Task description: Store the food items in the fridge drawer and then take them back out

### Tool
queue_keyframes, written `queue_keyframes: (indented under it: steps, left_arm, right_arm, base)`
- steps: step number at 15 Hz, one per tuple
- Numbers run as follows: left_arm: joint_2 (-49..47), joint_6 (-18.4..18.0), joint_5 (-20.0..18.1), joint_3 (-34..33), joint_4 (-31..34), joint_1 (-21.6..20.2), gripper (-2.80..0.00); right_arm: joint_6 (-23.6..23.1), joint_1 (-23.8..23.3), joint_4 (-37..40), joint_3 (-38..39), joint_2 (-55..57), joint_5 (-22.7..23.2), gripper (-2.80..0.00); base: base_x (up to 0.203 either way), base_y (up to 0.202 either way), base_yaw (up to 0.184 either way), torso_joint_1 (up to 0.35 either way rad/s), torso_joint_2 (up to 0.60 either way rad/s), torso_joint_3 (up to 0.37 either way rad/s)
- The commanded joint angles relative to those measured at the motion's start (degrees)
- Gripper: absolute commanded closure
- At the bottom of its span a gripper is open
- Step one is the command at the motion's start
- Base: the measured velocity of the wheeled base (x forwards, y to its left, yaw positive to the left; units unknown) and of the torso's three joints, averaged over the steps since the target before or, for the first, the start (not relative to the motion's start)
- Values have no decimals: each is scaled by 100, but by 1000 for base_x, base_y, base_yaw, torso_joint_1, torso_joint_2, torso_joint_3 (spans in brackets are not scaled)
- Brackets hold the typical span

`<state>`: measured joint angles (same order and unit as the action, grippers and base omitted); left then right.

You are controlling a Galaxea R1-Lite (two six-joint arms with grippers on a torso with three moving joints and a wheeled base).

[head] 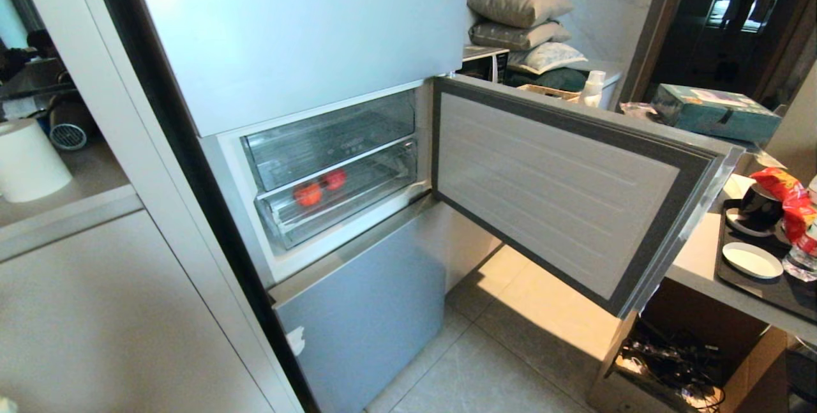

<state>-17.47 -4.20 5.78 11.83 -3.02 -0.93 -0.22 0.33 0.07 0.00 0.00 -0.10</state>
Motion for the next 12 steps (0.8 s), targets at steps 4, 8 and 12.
queue_keyframes:
  steps: [4, 8, 12]
  left_arm:
    - [1319, -541, -912, -1181, 294, 65, 0]
    - [1753, -60, -687, -1191, 276, 92, 0]
    - [1747, 428, -569, -1191, 258, 93, 0]
  right_arm:
    - [40, 2, -7, 0, 9, 1, 0]
    - [57, 2, -7, 0, 9, -5, 0]
    - [66, 2, 1, 0, 9, -8, 0]
  base:
    - [0, 0, 0, 0, 0, 0]
    - [0, 0, 0, 0, 0, 0]
    - [0, 0, 0, 0, 0, 0]
